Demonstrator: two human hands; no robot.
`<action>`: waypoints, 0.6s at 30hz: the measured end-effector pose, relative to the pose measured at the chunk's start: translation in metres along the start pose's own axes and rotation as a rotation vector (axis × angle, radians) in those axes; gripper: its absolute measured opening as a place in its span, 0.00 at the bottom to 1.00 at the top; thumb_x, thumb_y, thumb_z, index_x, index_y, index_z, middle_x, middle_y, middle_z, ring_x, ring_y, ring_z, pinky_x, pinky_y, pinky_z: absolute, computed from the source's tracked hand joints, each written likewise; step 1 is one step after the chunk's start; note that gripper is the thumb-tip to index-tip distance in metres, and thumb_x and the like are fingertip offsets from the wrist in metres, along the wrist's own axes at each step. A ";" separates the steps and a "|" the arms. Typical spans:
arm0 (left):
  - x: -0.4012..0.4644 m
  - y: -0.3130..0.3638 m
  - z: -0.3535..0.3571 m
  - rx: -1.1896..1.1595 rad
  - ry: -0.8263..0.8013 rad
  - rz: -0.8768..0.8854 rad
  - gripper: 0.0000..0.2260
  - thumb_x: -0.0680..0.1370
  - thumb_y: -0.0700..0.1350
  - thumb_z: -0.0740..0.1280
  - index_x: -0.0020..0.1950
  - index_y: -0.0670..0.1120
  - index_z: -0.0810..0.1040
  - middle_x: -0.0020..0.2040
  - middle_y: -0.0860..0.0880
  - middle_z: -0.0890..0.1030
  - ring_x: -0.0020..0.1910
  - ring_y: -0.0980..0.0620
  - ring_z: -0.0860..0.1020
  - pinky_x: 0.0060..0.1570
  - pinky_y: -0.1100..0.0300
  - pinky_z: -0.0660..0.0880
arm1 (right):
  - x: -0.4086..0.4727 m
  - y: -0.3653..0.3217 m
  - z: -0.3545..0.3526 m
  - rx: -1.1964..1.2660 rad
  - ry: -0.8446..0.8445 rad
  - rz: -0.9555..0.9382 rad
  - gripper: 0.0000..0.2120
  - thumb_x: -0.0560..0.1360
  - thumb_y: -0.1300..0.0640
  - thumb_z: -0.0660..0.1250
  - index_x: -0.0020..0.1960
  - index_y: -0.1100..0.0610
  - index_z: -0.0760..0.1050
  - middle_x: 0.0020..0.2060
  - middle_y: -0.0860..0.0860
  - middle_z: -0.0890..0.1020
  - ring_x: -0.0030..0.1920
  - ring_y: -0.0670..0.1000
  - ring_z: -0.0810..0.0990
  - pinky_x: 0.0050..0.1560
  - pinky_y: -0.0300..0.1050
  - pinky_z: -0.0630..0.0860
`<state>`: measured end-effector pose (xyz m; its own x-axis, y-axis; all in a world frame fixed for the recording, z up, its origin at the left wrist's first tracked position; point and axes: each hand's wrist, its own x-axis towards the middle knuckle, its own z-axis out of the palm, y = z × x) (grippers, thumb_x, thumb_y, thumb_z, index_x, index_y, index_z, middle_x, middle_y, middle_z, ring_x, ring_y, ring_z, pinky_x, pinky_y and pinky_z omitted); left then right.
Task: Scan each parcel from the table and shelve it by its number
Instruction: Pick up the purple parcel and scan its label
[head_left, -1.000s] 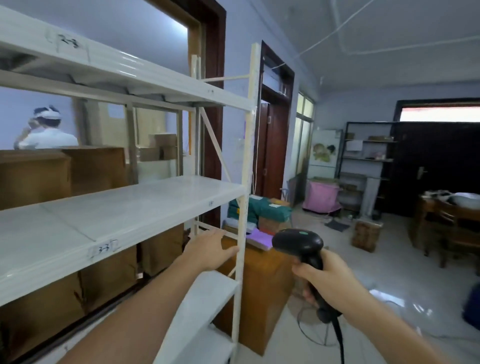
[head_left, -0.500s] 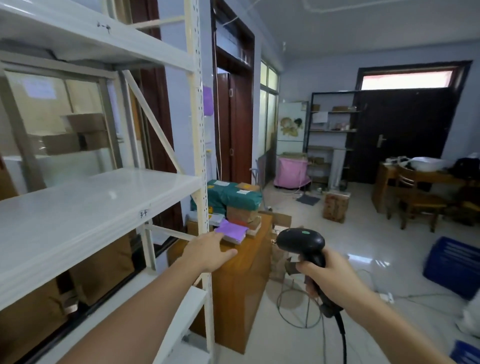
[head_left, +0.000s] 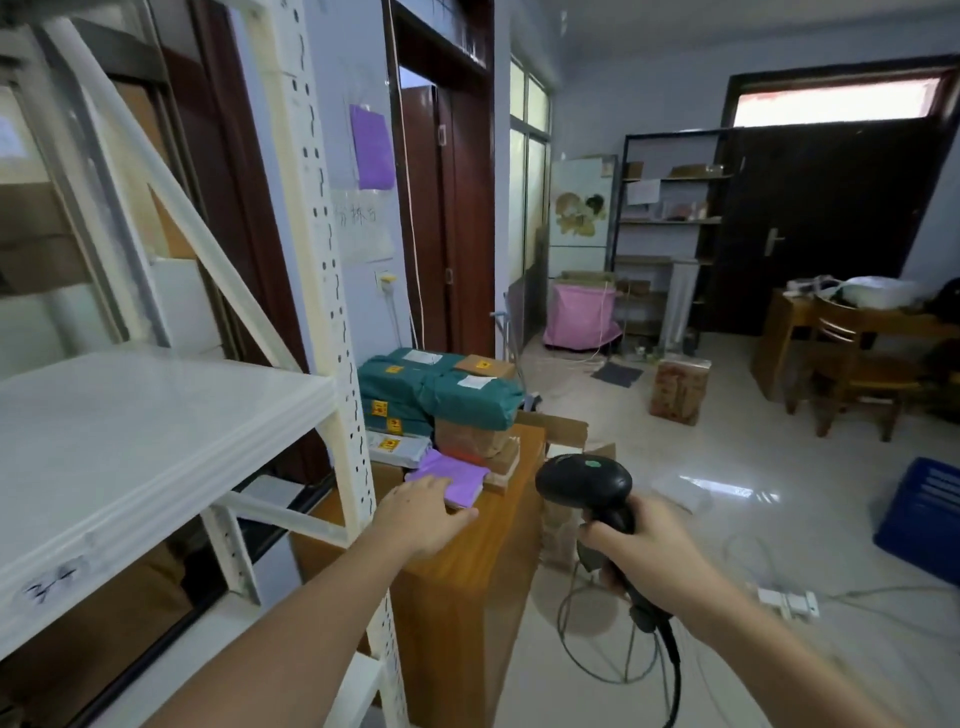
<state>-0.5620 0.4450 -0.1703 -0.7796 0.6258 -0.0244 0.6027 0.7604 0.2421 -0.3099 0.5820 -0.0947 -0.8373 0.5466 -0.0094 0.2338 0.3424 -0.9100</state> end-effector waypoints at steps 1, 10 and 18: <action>0.019 0.000 0.004 0.003 -0.007 -0.014 0.38 0.79 0.72 0.59 0.83 0.53 0.62 0.82 0.49 0.65 0.79 0.45 0.66 0.76 0.46 0.67 | 0.022 0.004 0.000 -0.006 -0.017 -0.005 0.02 0.75 0.62 0.67 0.47 0.56 0.76 0.28 0.52 0.79 0.27 0.50 0.79 0.30 0.43 0.76; 0.160 -0.010 0.024 -0.018 -0.048 -0.139 0.36 0.81 0.69 0.60 0.83 0.51 0.62 0.82 0.47 0.66 0.79 0.44 0.66 0.77 0.46 0.66 | 0.201 0.023 -0.002 -0.090 -0.174 -0.049 0.04 0.75 0.61 0.68 0.48 0.54 0.75 0.31 0.52 0.79 0.27 0.46 0.77 0.28 0.39 0.75; 0.267 -0.049 0.079 -0.056 -0.122 -0.266 0.35 0.82 0.69 0.57 0.84 0.52 0.59 0.83 0.47 0.64 0.79 0.43 0.66 0.75 0.46 0.65 | 0.343 0.056 0.027 -0.132 -0.297 -0.029 0.04 0.72 0.58 0.68 0.46 0.55 0.75 0.31 0.51 0.77 0.29 0.50 0.78 0.33 0.49 0.77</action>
<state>-0.7862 0.5885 -0.2653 -0.8807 0.4243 -0.2103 0.3665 0.8919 0.2649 -0.5972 0.7679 -0.1605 -0.9478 0.2945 -0.1224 0.2532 0.4614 -0.8503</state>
